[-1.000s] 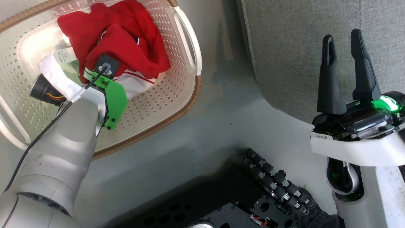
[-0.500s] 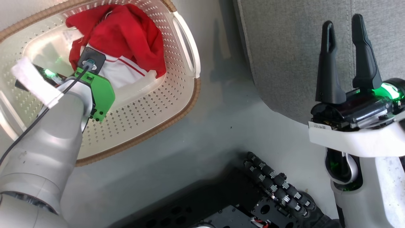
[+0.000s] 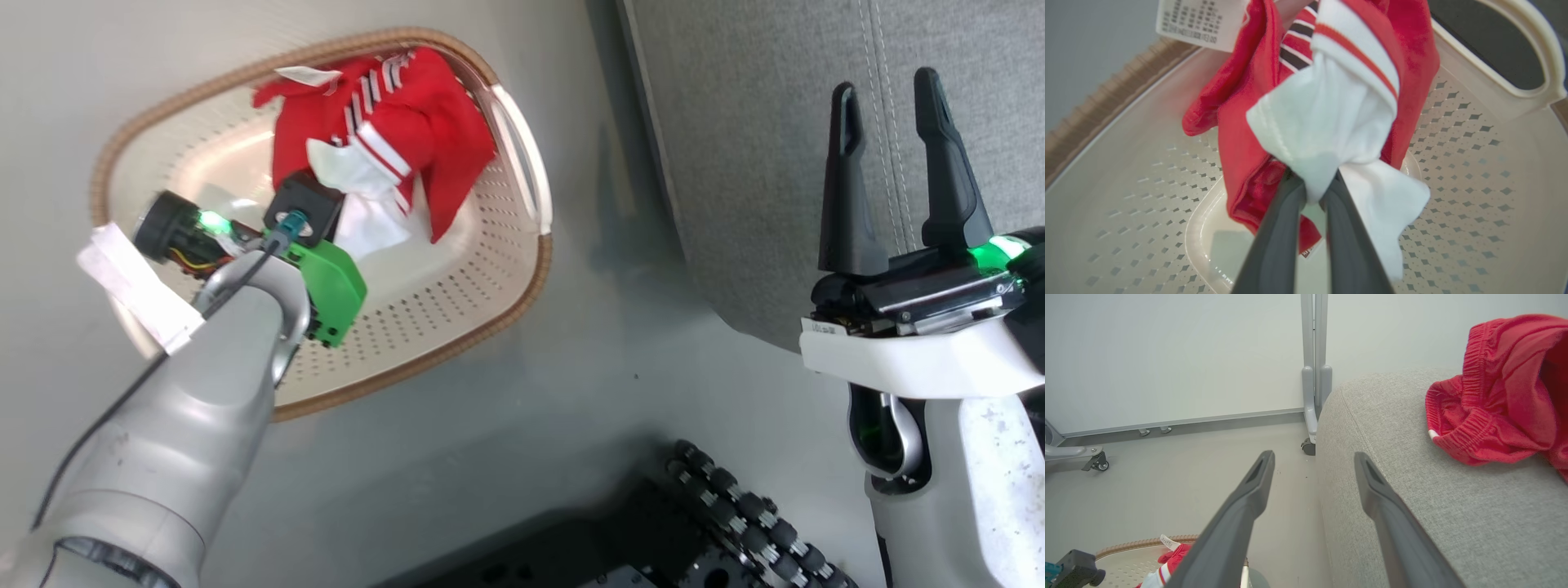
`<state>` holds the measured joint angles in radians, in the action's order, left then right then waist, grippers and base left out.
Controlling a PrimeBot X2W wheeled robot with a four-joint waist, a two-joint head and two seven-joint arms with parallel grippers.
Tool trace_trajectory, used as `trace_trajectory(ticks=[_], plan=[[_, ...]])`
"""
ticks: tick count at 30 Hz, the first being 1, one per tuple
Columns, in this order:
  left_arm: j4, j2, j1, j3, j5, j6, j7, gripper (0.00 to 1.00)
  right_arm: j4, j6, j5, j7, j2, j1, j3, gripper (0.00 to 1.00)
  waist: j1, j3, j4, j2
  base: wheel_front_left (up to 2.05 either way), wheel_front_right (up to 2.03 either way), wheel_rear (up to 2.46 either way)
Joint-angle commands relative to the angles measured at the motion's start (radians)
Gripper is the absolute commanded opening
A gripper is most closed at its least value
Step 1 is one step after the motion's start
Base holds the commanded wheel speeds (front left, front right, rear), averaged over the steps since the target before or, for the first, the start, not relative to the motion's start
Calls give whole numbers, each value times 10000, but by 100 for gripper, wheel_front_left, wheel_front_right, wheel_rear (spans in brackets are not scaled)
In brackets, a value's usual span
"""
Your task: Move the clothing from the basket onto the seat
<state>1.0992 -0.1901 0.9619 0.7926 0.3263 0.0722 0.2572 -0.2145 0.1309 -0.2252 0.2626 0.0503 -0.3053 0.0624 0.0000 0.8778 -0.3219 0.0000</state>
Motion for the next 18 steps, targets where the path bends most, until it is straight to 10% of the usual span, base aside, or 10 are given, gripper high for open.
trace_trajectory(ticks=[1, 18], plan=[[-247, 66, -221, -55, 143, 49, 87, 0, 83, -3, 188, 32, 9, 187, -50, 100, 0, -958, 792, 0, 0, 0, 0], [-6095, -230, -3210, -1754, 343, -535, 82, 0, 143, -3, 975, -947, 15, 1092, -455, 100, 0, -3755, 2477, 0, 0, 0, 0]])
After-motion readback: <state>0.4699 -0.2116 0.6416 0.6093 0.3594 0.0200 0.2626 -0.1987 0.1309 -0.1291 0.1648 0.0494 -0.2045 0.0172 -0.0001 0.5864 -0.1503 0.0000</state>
